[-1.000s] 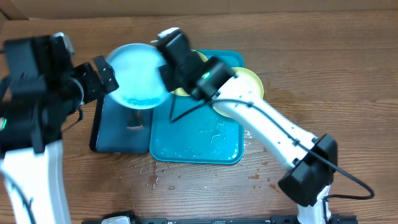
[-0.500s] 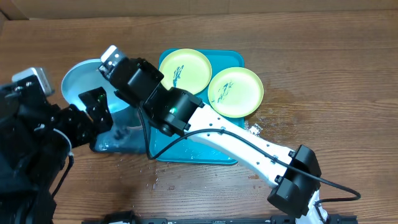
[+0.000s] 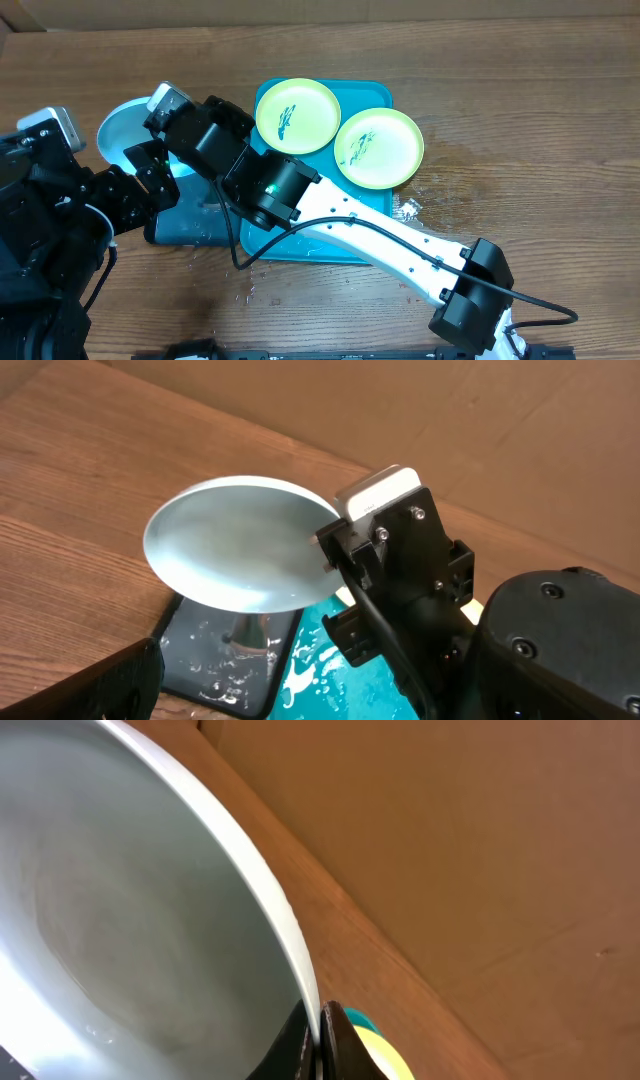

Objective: Clean dirty plates on tray and stack at the side
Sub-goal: 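Lift the white plate with the right gripper and tilt it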

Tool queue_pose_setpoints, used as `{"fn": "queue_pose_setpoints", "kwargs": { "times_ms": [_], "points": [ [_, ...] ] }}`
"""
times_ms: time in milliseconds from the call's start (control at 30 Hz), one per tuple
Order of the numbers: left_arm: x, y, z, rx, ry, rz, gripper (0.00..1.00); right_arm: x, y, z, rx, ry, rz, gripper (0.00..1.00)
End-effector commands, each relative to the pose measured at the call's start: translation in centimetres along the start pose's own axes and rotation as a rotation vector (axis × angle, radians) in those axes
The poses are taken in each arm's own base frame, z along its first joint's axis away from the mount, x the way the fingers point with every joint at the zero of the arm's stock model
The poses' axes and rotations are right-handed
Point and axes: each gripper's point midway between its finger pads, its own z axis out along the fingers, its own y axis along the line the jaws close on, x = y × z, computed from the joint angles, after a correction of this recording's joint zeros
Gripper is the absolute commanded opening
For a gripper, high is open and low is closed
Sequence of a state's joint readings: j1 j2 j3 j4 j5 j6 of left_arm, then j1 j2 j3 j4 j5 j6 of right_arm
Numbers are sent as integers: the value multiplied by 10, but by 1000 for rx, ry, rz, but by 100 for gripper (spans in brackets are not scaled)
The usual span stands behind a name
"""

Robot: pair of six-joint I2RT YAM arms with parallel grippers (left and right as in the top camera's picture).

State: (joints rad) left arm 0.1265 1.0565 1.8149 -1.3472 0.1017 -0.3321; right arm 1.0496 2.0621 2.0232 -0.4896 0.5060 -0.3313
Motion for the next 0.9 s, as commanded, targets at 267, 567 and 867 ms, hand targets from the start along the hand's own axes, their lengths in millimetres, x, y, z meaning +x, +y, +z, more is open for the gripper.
{"fn": "queue_pose_setpoints", "kwargs": {
  "times_ms": [267,567,867],
  "points": [
    [-4,-1,-3,1,-16,25,100,-43,-28,-41,38,-114,6,4],
    [-5,-1,-3,-1,-18,25,100,-48,-31,-46,42,-129,-3,4],
    [-5,-1,-3,-2,-18,25,100,-48,-31,-46,42,-130,5,4]
  ]
}}
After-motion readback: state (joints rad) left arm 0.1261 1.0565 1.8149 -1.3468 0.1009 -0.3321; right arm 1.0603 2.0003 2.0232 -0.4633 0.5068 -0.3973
